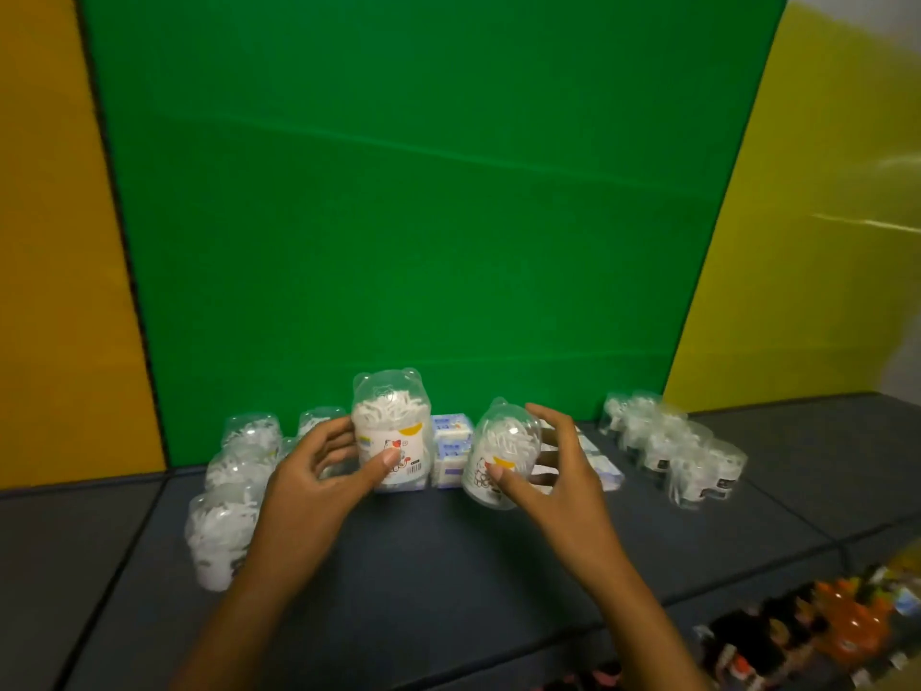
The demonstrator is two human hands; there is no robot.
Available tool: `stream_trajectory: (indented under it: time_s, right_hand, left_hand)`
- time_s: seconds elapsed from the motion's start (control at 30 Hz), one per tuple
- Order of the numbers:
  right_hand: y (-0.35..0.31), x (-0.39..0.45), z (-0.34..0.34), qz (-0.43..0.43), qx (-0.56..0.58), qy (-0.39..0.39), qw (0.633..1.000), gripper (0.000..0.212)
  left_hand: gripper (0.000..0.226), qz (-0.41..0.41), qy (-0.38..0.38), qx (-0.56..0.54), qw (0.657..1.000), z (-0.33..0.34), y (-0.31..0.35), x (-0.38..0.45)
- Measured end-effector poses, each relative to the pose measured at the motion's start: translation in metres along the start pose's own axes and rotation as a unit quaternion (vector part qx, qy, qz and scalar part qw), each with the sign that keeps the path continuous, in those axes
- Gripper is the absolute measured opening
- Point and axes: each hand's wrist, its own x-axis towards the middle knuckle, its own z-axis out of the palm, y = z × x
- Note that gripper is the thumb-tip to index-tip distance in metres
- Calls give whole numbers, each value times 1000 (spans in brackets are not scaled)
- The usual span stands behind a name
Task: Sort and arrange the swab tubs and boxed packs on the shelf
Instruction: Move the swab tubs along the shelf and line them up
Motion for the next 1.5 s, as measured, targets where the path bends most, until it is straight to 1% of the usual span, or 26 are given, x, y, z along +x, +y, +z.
stream_trajectory:
  time_s: [0.2, 0.23, 0.37, 0.43, 0.53, 0.63, 0.8, 1.07, 1.27, 1.37, 1.43, 1.5]
  right_hand:
    - [1, 1, 30, -31, 59, -87, 994, 66]
    - [1, -2, 36, -35, 72, -98, 992, 66]
    - [0, -15, 71, -38, 123, -150, 980, 67]
    - [0, -23, 89, -35, 136, -174, 975, 67]
    - [3, -32, 112, -27, 134, -217, 967, 70]
    - [7, -36, 128, -22, 116, -241, 963, 72]
    - [6, -36, 140, -16, 94, -241, 966, 71]
    - [-1, -39, 143, -44, 71, -224, 971, 69]
    - [-4, -45, 145, -44, 53, -230, 971, 69]
    - [-3, -48, 148, -49, 29, -237, 970, 69]
    - [-2, -50, 151, -47, 16, -244, 968, 70]
    - [0, -52, 154, -50, 8, -249, 967, 71]
  left_hand:
    - [38, -16, 116, 45, 992, -28, 7, -40]
    - [39, -20, 127, 53, 990, -33, 8, -49]
    - [56, -41, 164, 99, 981, -62, 4, -79]
    - [56, -57, 183, 114, 975, -78, -1, -89]
    - [51, -85, 199, 124, 968, -95, -16, -97]
    - [51, -103, 186, 133, 968, -104, -34, -100]
    - [55, -133, 144, 143, 970, -114, -59, -97]
    - [61, -105, 91, 222, 965, -115, -72, -95]
    - [71, -105, 19, 258, 960, -132, -70, -90]
    - [65, -90, 27, 313, 945, -148, -61, -89]
    - [59, -69, 36, 367, 927, -158, -52, -89]
    - [59, -53, 44, 429, 901, -164, -43, -90]
